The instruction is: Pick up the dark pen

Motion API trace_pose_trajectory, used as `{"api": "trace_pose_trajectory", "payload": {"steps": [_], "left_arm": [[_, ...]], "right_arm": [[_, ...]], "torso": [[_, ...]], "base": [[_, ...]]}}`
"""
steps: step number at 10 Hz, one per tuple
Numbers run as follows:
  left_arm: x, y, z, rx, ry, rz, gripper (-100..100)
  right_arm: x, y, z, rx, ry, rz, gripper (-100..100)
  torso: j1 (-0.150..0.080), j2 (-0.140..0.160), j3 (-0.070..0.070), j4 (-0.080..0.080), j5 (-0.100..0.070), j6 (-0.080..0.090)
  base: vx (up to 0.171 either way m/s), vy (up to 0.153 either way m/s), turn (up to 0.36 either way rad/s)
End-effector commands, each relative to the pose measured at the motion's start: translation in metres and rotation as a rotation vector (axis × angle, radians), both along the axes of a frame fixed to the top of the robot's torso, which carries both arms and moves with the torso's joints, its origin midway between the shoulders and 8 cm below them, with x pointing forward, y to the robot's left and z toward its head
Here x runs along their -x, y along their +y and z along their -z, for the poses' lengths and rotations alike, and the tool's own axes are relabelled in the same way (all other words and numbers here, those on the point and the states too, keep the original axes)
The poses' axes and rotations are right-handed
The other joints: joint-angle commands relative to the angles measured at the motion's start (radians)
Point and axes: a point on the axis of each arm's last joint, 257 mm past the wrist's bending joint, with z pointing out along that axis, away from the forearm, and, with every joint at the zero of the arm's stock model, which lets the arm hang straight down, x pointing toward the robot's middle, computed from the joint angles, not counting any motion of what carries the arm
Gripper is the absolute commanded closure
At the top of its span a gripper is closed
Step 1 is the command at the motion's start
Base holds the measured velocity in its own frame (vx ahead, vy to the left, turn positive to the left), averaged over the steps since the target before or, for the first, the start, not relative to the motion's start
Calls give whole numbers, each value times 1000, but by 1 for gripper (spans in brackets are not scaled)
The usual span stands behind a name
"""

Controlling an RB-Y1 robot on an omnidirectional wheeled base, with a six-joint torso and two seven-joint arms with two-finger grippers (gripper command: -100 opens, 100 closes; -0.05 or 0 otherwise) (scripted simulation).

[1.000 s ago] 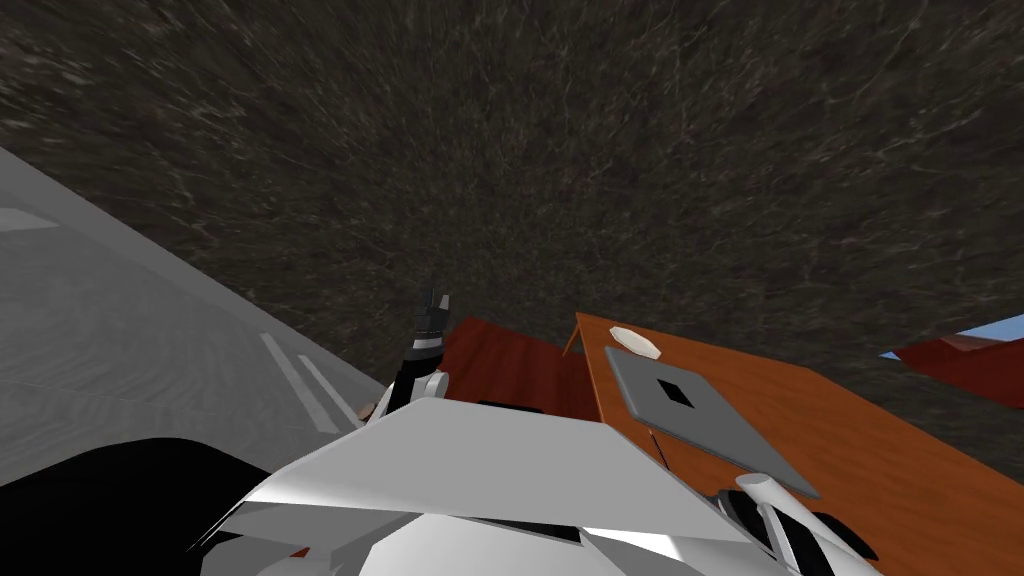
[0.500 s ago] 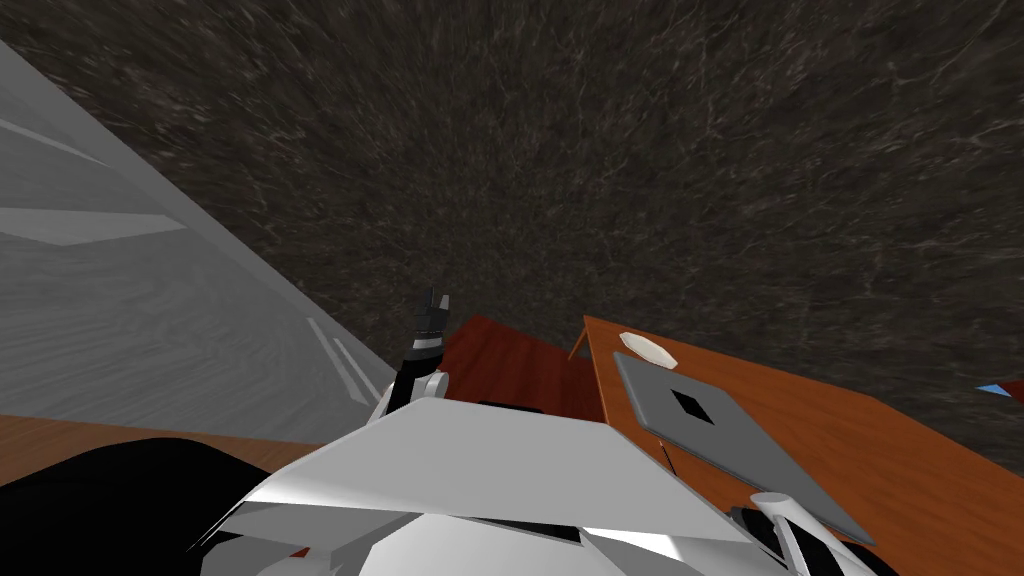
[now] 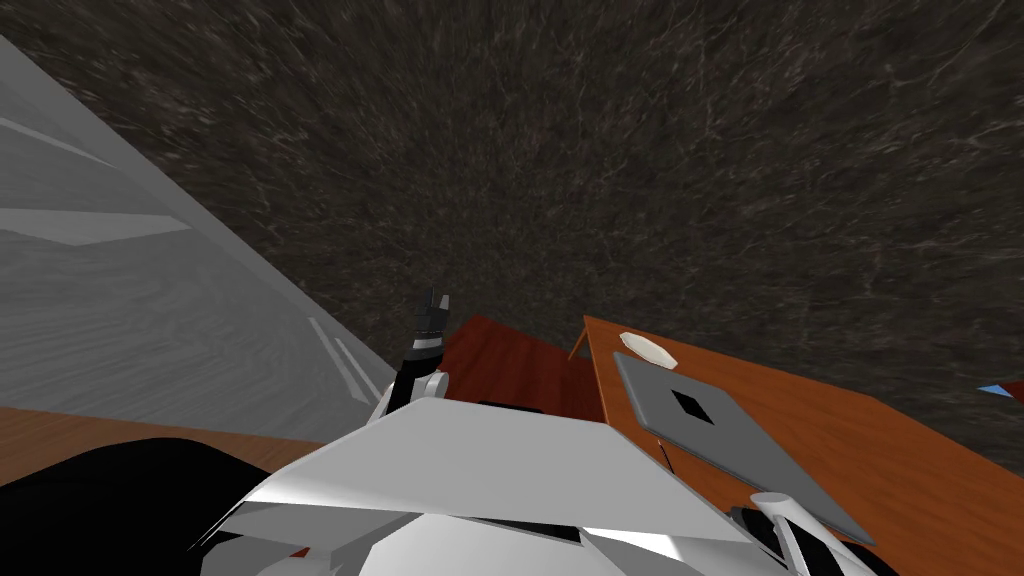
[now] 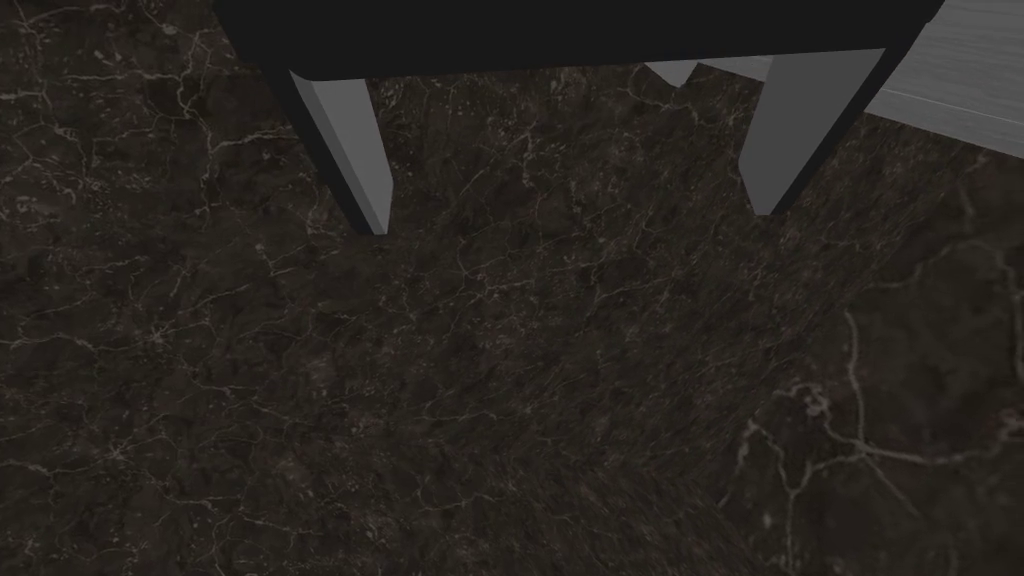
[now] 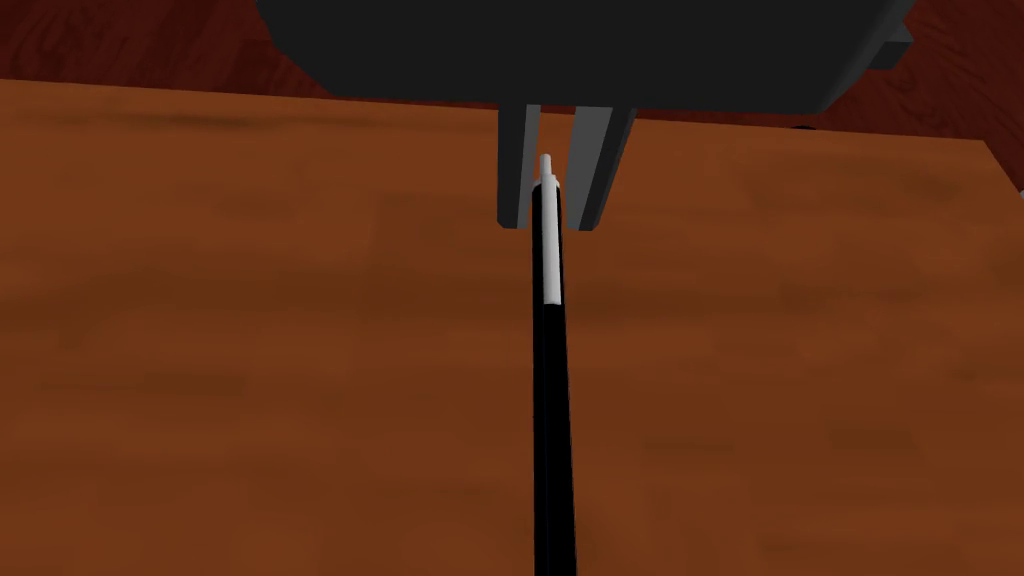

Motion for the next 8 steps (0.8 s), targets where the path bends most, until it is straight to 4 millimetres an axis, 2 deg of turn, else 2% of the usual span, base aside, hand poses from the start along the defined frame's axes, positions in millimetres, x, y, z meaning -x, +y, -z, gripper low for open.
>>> {"api": "trace_pose_trajectory", "payload": {"steps": [1,2,3,6,7,8], "left_arm": [[0,0,0,0,0,0,0],[0,0,0,0,0,0,0],[0,0,0,0,0,0,0],[0,0,0,0,0,0,0],[0,0,0,0,0,0,0],[0,0,0,0,0,0,0]], "right_arm": [[-6,0,-1,-1,-1,-17,100],[-2,3,0,-9,6,-10,100],[-18,1,-3,-3,-2,-54,100],[-5,10,1,-25,19,-34,100],[-29,2,-5,-4,-2,-91,100],[-41,3,-7,-5,-3,-128,100]], "torso": [[0,0,0,0,0,0],[0,-1,-1,-1,0,2],[0,-1,-1,-1,0,2],[0,-3,-1,0,0,0],[0,-1,-1,0,0,1],[0,-2,-1,-1,0,2]], "base": [[26,-5,-259],[32,2,-180],[48,-1,-284],[28,3,-11],[30,2,-322],[82,5,-414]]}}
